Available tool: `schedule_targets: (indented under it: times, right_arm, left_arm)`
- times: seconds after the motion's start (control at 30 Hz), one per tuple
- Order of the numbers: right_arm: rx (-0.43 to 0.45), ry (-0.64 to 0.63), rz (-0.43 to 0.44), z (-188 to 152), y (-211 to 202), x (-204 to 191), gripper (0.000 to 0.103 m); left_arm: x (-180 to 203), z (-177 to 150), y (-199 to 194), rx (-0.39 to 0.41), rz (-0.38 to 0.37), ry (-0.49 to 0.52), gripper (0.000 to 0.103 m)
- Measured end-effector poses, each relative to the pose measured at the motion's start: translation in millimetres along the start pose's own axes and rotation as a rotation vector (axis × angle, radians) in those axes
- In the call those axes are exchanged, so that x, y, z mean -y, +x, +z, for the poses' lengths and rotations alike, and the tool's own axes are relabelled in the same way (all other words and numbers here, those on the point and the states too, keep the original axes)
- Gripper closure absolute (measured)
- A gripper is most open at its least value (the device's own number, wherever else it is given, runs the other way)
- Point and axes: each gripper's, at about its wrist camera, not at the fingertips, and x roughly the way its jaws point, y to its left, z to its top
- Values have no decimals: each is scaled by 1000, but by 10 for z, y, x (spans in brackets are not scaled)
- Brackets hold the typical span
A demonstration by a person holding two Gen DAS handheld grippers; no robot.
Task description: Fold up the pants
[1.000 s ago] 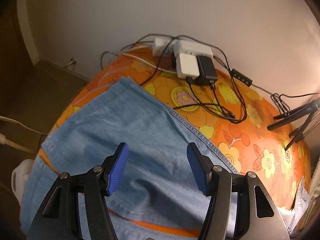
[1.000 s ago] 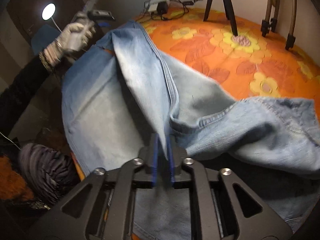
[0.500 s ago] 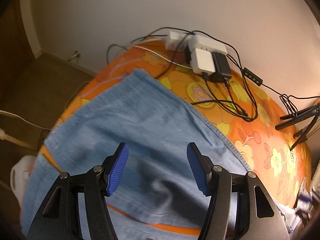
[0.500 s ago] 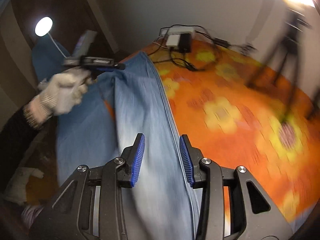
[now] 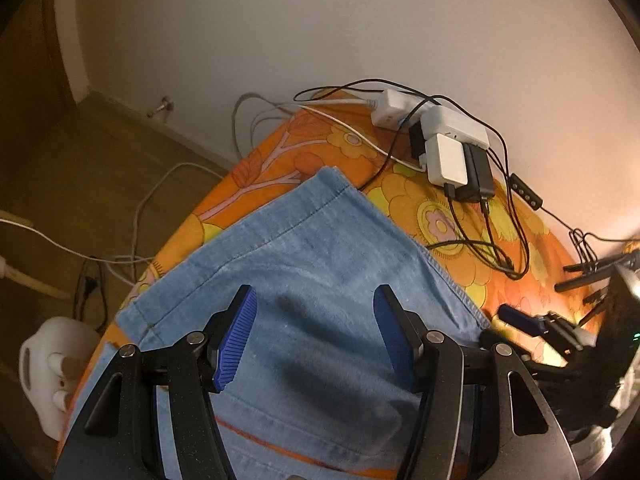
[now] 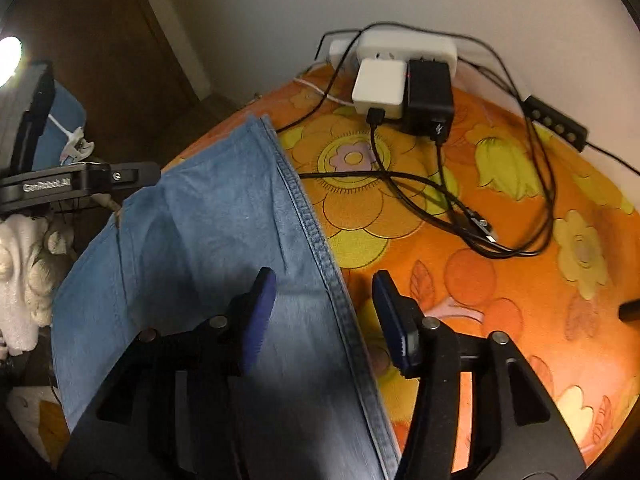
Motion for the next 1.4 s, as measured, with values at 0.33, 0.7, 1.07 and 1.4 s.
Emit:
schedule_targets:
  times: [0.33,0.7,1.07,1.4]
  right_arm:
    - [20,-93,-44,1,51,-293,98]
    - [86,-177,142,-306,-278,-955,100]
    - [53,-173,173,-447,-198,-1044,100]
    - [62,-170,204,-451,-250,-1005,100]
  left_arm:
    - [-194,152,-7,16,-71,-110,43]
    - [-175,138,-27,-3,-170,-146,40]
    - [-64,11,203,-33,-176,-141,39]
    - [-135,-96,174,43,-186,-166,97]
